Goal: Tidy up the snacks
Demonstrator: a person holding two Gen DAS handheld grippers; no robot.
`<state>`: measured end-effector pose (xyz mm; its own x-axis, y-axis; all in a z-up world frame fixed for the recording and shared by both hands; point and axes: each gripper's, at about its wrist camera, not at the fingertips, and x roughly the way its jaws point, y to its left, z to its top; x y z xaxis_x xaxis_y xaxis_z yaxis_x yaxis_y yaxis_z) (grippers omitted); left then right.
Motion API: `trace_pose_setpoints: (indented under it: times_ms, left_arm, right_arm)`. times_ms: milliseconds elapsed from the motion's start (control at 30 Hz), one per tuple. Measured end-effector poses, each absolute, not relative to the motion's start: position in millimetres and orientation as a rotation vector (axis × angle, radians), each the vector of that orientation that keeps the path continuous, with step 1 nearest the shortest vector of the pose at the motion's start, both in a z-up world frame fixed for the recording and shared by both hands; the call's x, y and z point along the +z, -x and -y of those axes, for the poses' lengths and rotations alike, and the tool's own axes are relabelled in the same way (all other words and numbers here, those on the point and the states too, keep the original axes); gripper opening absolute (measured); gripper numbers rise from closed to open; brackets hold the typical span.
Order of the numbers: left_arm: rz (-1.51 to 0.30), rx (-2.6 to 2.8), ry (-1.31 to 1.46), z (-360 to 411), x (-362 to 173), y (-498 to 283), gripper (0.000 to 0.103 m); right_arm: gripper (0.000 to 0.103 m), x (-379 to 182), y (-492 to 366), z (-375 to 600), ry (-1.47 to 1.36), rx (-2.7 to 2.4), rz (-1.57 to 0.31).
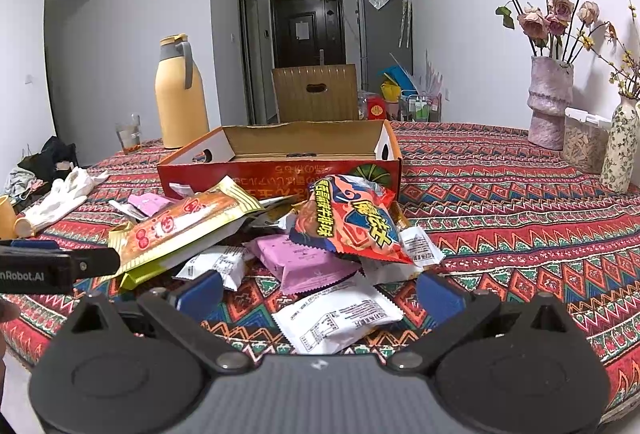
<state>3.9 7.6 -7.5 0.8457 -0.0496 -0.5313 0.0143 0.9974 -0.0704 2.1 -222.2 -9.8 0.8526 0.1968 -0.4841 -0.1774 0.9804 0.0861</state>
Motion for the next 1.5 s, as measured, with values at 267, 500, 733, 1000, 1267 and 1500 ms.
trace_pose_setpoints:
  times_ms: [267,500,733,1000,1267,1500]
  left_arm:
    - [-0.566,-0.029,0.072,-9,-9,-6,0.103]
    - [-0.575,-0.024,0.076,-11,-10,-10,0.103]
    - [-0.591,-0.016,0.084,-15,-13,-17,0.103]
    - [-0.605,-0.008,0.09,-19,-17,-24,0.103]
    - [-0.622,-0.004,0.09,-19,-22,-30,0.103]
    - [-0.635,-0.001,0.085,-17,-24,-32,0.103]
  right_arm:
    - [0.103,-11,-3,222,-0.038,0.195,-0.518]
    - [0.102,-16,-8,223,-0.038,0.19,-0.532]
    - [0.086,-26,-25,225,-0.052,0.158,-0.591]
    - [0.084,-40,-48,219,-0.01,0.164,-0.644]
    - [0.085,-57,-60,213,0.122,0.239,-0.645]
    - [0.083,-63,-58,219,0.086,0.305,-0.612]
